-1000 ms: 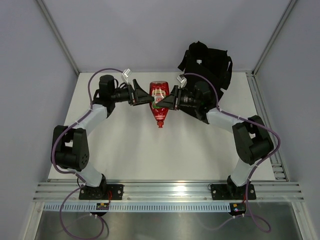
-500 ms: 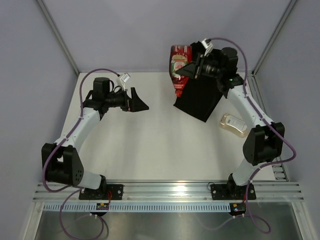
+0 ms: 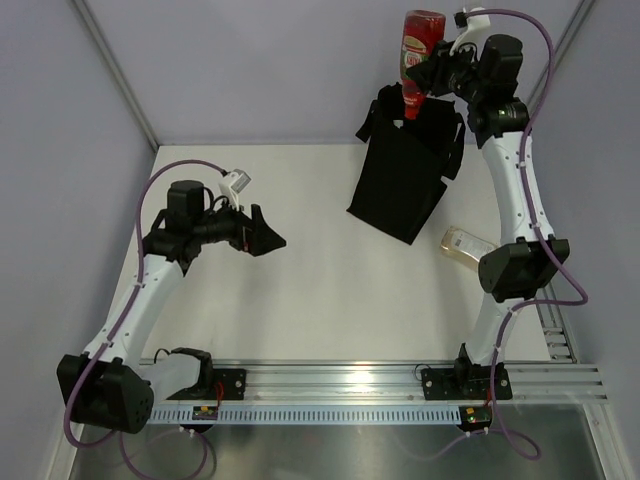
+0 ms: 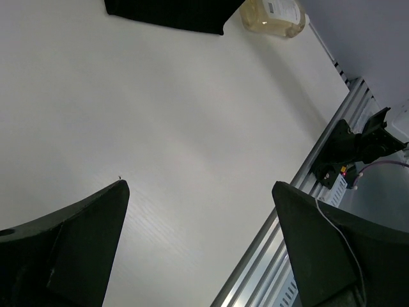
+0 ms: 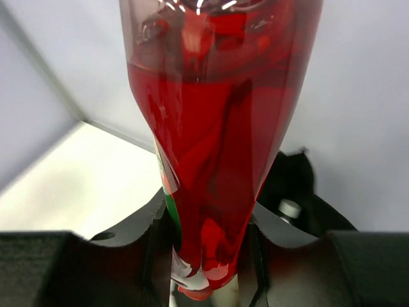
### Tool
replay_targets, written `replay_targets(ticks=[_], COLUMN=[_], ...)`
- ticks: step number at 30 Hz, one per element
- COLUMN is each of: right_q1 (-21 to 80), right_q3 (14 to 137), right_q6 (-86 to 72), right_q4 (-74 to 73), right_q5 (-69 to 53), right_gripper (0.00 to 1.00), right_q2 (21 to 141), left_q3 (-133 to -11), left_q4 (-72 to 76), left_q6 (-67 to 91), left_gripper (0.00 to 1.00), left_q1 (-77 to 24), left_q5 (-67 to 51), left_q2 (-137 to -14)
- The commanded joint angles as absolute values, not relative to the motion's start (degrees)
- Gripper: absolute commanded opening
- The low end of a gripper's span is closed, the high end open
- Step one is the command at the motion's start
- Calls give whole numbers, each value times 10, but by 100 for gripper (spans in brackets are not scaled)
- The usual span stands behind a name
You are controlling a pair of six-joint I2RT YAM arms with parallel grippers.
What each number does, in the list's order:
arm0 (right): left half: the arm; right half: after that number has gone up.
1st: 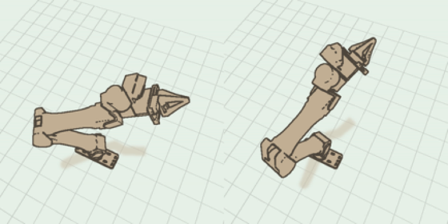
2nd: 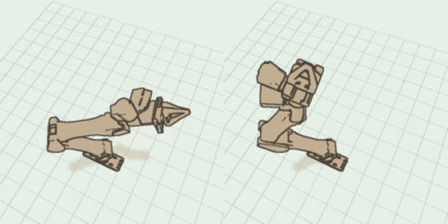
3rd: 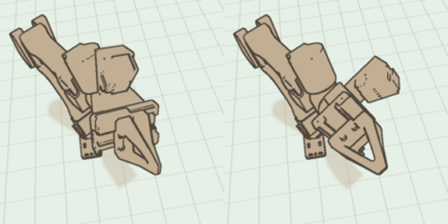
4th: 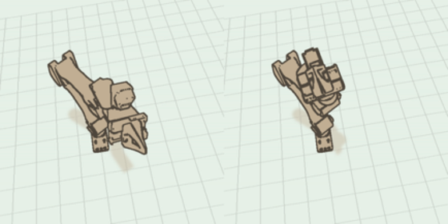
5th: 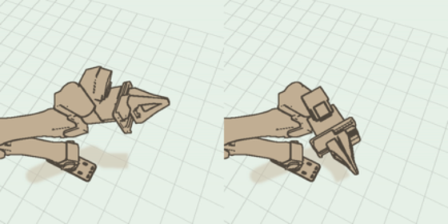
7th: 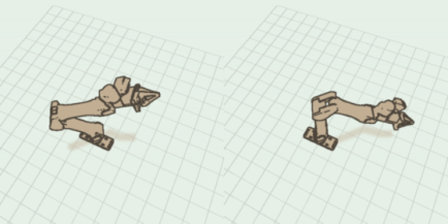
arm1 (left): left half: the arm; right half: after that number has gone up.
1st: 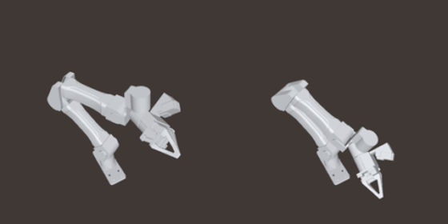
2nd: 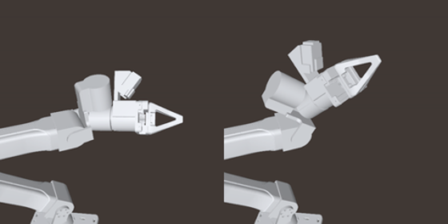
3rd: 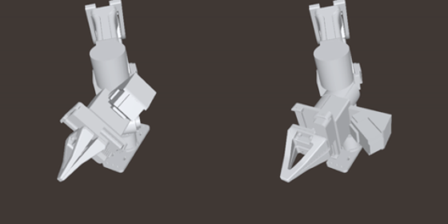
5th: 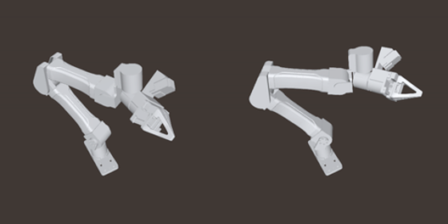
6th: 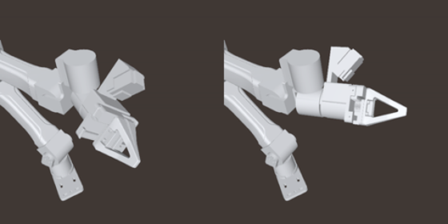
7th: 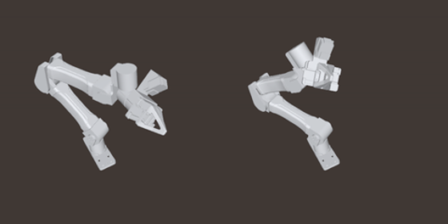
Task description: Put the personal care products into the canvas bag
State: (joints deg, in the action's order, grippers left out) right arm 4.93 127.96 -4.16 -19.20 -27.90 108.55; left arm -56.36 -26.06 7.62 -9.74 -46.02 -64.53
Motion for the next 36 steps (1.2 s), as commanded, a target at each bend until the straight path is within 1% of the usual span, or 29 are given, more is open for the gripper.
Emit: replay_targets(ticks=[1,6,7,10,12,13,14,15,16,17,18,21,22,25,28,30,33,34,36], right_q1=[51,47,46,40,40,40,40,39,39,40,39,29,16,4,-36,-81,-143,-151,-156], right_q3=[1290,1172,1155,1105,1086,1083,1083,1082,1081,1076,1074,1095,1100,1099,1061,1014,955,944,897], right_q6=[73,161,174,237,264,265,263,260,258,251,243,213,200,171,189,208,348,486,608], right_q4=[-187,-204,-212,-281,-305,-324,-336,-344,-354,-353,-351,-358,-360,-361,-384,-407,-526,-628,-708], right_q5=[-183,-221,-250,-311,-320,-313,-309,-302,-289,-279,-268,-262,-280,-310,-322,-338,-408,-428,-398], right_gripper=[0,0,0,0,0,6,33,45,52,62,78,92,99,99,100,100,99,99,100], right_q2=[1119,1073,1064,1031,1016,1013,1012,1006,1000,993,975,934,922,863,803,766,741,741,742], left_q3=[-557,-555,-553,-545,-538,-535,-529,-526,-523,-520,-512,-502,-497,-489,-486,-486,-476,-473,-461], left_q4=[-273,-295,-296,-293,-289,-287,-285,-282,-280,-278,-274,-268,-266,-260,-258,-259,-252,-246,-238], left_q6=[50,32,30,29,29,29,29,29,29,30,33,39,40,42,43,43,45,47,51], left_gripper=[99,99,99,99,99,99,99,99,99,99,99,99,99,99,99,99,99,99,99], left_q1=[-95,-95,-95,-95,-95,-95,-95,-95,-95,-95,-95,-95,-95,-95,-95,-95,-95,-95,-95], left_q5=[-432,-420,-418,-422,-425,-428,-429,-431,-434,-436,-437,-441,-439,-438,-436,-435,-433,-433,-435], left_q2=[-610,-594,-592,-586,-583,-582,-580,-576,-573,-571,-566,-558,-552,-537,-528,-519,-503,-499,-490])
